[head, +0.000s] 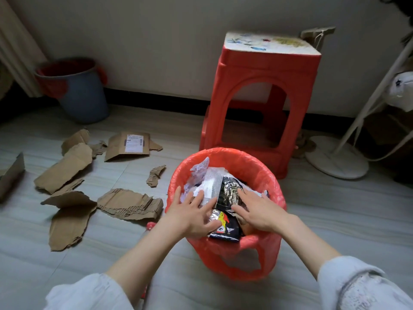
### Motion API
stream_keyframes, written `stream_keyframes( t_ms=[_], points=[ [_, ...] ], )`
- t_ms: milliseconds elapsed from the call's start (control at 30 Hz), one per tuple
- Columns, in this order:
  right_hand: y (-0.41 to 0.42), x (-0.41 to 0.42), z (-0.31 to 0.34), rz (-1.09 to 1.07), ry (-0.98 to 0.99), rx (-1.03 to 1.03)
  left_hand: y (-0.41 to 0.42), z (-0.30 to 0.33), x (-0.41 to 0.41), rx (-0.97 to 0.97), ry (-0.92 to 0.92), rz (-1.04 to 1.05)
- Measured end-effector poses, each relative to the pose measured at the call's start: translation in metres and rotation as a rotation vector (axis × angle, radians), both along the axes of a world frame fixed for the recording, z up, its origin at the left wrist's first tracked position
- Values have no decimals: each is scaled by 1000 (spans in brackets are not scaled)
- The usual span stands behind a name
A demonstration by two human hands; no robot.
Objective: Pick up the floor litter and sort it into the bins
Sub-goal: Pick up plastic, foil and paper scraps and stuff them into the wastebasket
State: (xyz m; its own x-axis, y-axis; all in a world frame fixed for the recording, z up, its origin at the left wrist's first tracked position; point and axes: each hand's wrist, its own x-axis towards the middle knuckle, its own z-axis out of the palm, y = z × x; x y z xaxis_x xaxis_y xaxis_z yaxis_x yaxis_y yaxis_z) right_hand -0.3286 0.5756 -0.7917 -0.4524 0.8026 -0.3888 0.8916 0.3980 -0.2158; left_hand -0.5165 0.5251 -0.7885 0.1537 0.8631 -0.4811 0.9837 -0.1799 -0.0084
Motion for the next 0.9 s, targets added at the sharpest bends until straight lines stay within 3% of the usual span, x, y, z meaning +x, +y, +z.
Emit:
stream_keyframes(
  t_ms=[167,300,567,700,900],
  points=[
    [1,-7,1,19,-37,187,14,-13,15,-21,85,-33],
    [-2,1,1,-15,-26,209,23,-36,26,-145,116,19],
    [-5,31,-10,-12,69,341,39,-40,34,-198,57,25],
    [-5,36,-9,-342,204,457,37,-34,28,-106,-55,20],
    [3,40,-3,-1030,419,155,28,-16,25,52,-131,-10]
  ],
)
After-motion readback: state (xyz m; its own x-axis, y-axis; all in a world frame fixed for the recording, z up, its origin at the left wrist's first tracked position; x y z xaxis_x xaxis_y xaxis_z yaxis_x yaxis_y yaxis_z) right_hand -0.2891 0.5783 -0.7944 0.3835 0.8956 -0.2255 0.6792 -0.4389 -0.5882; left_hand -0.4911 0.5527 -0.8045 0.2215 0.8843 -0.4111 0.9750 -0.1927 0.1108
